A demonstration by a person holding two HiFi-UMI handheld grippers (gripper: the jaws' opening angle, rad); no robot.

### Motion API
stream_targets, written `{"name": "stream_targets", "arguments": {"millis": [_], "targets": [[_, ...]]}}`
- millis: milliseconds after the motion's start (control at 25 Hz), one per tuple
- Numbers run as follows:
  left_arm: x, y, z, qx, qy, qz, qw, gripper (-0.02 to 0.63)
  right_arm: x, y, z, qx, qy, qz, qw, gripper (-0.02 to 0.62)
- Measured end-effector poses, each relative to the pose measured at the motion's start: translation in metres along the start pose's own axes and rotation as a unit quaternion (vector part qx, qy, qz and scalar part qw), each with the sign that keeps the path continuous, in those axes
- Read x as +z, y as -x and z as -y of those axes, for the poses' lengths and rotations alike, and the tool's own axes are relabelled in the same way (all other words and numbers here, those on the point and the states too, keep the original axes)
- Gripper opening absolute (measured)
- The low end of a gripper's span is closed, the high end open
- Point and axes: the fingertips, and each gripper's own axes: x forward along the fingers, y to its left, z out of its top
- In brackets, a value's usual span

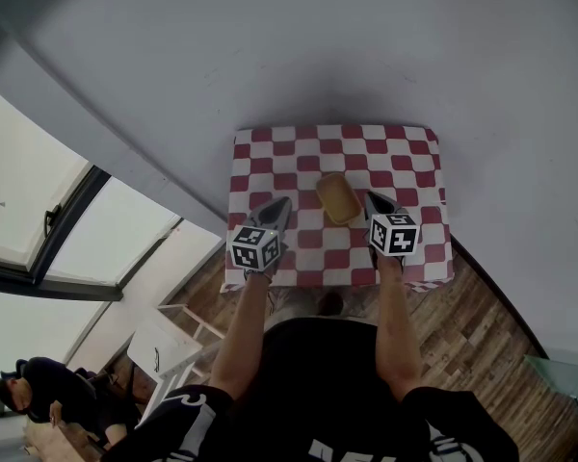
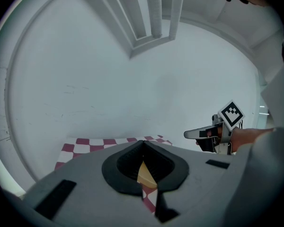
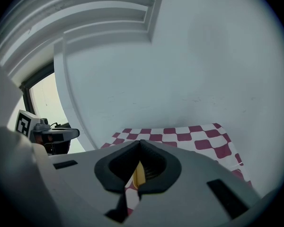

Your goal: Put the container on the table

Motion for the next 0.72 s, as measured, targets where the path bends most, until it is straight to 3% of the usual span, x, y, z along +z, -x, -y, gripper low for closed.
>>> {"name": "stream_targets", "arguments": {"millis": [720], "targets": [[-0.0064,-0.0027,0.0024,0.001,0.004,-0.004,1.0000,0.026,-0.0093,0.0005,0.0054,0.002,0.003,-0.013,1.000,0.015]]}}
